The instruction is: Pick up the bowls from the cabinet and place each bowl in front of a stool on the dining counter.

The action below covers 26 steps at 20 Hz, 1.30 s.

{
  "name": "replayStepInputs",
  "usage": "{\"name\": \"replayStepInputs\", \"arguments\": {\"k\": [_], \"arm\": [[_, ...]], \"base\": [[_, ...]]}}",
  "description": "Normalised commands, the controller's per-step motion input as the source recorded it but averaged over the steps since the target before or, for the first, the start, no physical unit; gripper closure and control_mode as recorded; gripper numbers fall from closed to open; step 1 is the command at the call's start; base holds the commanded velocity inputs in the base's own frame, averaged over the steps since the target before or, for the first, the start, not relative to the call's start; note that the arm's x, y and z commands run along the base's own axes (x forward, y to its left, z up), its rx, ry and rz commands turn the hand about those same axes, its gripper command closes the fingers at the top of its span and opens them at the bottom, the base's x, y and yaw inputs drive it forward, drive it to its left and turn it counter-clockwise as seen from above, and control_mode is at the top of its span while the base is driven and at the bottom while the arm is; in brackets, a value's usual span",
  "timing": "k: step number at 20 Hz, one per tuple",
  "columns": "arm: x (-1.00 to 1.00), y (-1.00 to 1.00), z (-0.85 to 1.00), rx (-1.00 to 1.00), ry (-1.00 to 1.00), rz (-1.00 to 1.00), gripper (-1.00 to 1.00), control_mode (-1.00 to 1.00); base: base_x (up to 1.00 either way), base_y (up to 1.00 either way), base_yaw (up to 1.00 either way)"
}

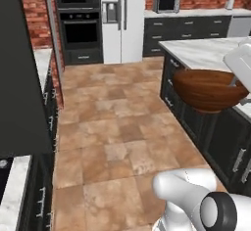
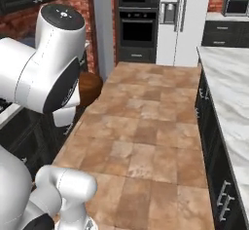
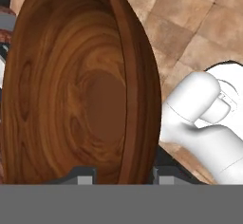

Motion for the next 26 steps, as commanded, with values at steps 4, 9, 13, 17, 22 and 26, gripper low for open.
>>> {"name": "replayStepInputs", "arguments": {"k": [4,9,13,17,22,26], "arm": [[0.00,0.00,0.00,0.00,0.00,0.00,1.00,1.00],[0.00,0.00,0.00,0.00,0.00,0.00,1.00,1.00],[0.00,0.00,0.00,0.00,0.00,0.00,1.00,1.00],[0.00,0.00,0.00,0.00,0.00,0.00,1.00,1.00],[0.00,0.00,0.00,0.00,0.00,0.00,1.00,1.00],[0.00,0.00,0.00,0.00,0.00,0.00,1.00,1.00]], "base": [[1.00,0.00,0.07],[1.00,0.00,0.05],[1.00,0.00,0.04],[1.00,0.00,0.02],[1.00,0.00,0.00],[1.00,0.00,0.00]]}}
